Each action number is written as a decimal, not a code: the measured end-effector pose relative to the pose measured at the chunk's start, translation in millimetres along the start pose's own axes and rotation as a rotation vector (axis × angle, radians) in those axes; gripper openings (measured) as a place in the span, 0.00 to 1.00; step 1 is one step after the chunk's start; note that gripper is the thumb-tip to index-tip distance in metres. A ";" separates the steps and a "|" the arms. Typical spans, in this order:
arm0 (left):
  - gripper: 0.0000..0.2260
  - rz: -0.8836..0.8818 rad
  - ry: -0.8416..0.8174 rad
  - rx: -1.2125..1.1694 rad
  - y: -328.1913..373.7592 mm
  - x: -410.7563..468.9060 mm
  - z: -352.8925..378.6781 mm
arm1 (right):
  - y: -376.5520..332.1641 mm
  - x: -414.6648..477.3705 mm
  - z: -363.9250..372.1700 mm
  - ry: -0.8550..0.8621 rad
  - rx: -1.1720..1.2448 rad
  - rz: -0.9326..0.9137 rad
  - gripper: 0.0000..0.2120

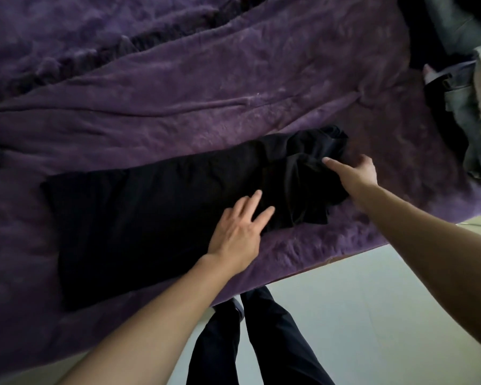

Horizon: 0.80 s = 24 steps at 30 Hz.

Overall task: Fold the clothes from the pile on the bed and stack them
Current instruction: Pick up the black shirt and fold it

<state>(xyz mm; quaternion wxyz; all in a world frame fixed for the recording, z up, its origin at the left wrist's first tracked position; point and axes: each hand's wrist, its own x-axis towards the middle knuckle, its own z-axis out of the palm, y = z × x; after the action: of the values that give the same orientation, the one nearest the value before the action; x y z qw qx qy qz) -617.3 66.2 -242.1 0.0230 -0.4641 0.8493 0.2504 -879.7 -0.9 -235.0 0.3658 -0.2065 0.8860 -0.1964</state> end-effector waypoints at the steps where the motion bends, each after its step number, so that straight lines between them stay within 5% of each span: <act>1: 0.29 0.024 -0.061 0.002 3.7 11.4 4.5 | 5.9 -0.6 3.4 -0.050 0.091 0.031 0.34; 4: 0.28 -0.047 -0.340 -0.072 4.9 39.3 16.5 | 18.5 -3.9 16.5 -0.219 0.254 0.086 0.16; 6: 0.27 -0.106 -0.411 -0.167 2.8 48.9 18.2 | 23.8 -10.1 16.8 -0.241 0.268 0.020 0.15; 11: 0.21 -0.393 -0.111 -0.752 -15.6 29.9 -2.9 | 0.2 -52.4 4.0 -0.107 0.085 -0.297 0.22; 15: 0.15 -0.662 0.080 -0.800 -61.6 -27.5 -18.3 | -42.7 -117.9 31.8 -0.067 -0.194 -0.525 0.28; 19: 0.14 -0.860 0.200 -0.815 -103.6 -85.7 -21.5 | -63.7 -173.5 110.5 -0.243 -0.383 -0.725 0.28; 24: 0.12 -1.063 0.293 -0.788 -124.0 -129.1 -12.5 | -39.0 -190.2 194.4 -0.745 -0.727 -0.611 0.33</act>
<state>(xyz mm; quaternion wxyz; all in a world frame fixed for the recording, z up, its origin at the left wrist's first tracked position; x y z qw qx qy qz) -442.4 106.0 -246.2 -0.1434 -0.8215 0.3454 0.4305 -606.2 25.0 -235.0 0.4846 -0.6182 0.6093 0.1085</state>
